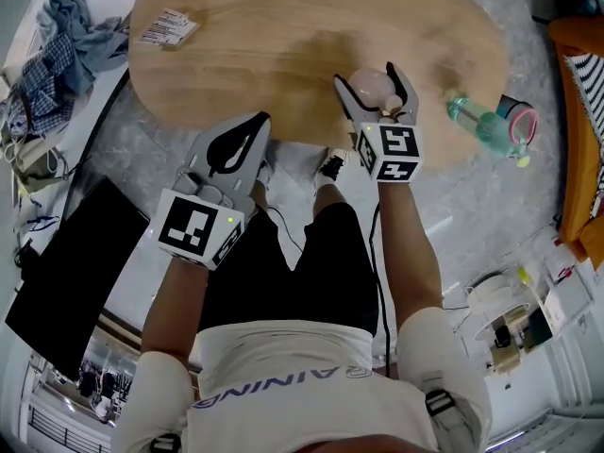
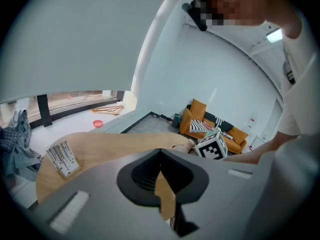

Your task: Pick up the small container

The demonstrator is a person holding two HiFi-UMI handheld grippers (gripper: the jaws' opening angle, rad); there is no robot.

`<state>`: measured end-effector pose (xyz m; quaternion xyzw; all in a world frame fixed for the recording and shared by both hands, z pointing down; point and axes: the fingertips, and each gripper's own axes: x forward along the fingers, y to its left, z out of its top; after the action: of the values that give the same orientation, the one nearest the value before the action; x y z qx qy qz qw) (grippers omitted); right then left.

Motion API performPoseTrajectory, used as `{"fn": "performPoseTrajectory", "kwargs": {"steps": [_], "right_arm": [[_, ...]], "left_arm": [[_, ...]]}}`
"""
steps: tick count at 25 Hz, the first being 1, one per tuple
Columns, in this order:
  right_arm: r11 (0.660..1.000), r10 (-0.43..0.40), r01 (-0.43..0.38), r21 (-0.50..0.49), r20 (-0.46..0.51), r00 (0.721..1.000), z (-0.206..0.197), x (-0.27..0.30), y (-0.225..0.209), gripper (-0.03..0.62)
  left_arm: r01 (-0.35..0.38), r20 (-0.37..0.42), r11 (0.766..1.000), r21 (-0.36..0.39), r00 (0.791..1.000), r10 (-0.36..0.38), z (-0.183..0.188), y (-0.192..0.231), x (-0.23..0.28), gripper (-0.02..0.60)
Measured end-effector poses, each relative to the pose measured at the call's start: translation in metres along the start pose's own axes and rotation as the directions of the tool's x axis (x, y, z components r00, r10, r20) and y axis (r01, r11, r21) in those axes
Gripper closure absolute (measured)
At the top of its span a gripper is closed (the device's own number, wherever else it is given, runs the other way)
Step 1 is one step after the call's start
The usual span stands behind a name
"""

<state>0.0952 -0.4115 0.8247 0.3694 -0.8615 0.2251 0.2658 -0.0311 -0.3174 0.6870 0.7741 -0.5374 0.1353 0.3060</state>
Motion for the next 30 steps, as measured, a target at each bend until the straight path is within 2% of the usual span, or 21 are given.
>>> {"fn": "performPoseTrajectory", "kwargs": {"steps": [9, 15, 25, 30], "right_arm": [[1.0, -0.007, 0.003, 0.028, 0.128, 0.992, 0.096, -0.103, 0.016, 0.163], [0.999, -0.028, 0.024, 0.022, 0.206, 0.978, 0.163, -0.188, 0.026, 0.163], [0.998, -0.059, 0.066, -0.01, 0.336, 0.94, 0.266, -0.317, 0.046, 0.163], [0.997, -0.066, 0.077, -0.013, 0.385, 0.92, 0.303, -0.367, 0.062, 0.163]], "left_arm": [[0.014, 0.093, 0.999, 0.043, 0.995, -0.018, 0.064, -0.043, -0.037, 0.58], [0.005, 0.16, 0.993, 0.114, 0.987, -0.024, 0.126, -0.069, -0.078, 0.58], [-0.001, 0.3, 0.989, 0.146, 0.953, -0.043, 0.216, -0.119, -0.154, 0.58], [0.005, 0.354, 0.978, 0.209, 0.932, -0.081, 0.254, -0.139, -0.188, 0.58]]}}
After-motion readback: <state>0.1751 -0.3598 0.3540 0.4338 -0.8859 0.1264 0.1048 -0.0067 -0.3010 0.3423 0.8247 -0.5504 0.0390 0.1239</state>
